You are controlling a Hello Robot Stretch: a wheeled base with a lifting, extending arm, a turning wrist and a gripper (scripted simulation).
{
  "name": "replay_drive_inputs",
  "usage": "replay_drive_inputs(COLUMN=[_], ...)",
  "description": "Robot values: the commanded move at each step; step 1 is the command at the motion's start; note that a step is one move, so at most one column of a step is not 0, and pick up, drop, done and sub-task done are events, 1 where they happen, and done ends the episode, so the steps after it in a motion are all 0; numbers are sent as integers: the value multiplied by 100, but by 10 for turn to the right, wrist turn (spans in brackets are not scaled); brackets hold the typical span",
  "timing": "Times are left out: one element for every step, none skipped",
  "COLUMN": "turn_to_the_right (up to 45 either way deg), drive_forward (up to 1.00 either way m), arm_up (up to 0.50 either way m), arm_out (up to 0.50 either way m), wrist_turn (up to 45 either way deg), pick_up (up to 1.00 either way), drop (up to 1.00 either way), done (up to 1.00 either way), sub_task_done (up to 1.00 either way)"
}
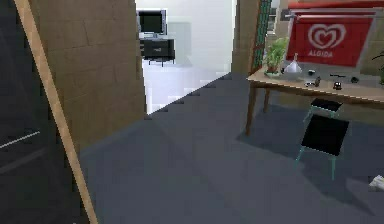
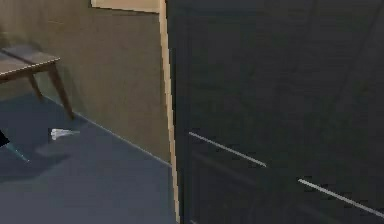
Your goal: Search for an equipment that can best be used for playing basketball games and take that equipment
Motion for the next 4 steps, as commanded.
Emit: replay_drive_inputs(turn_to_the_right=[0, 0, 30, -60], drive_forward=[100, 100, 0, 0], arm_up=[0, 0, 0, 0], arm_out=[0, 0, 0, 0], wrist_turn=[0, 0, 0, 0], pick_up=[0, 0, 0, 0], drop=[0, 0, 0, 0], done=[0, 0, 0, 0], sub_task_done=[0, 0, 0, 0])
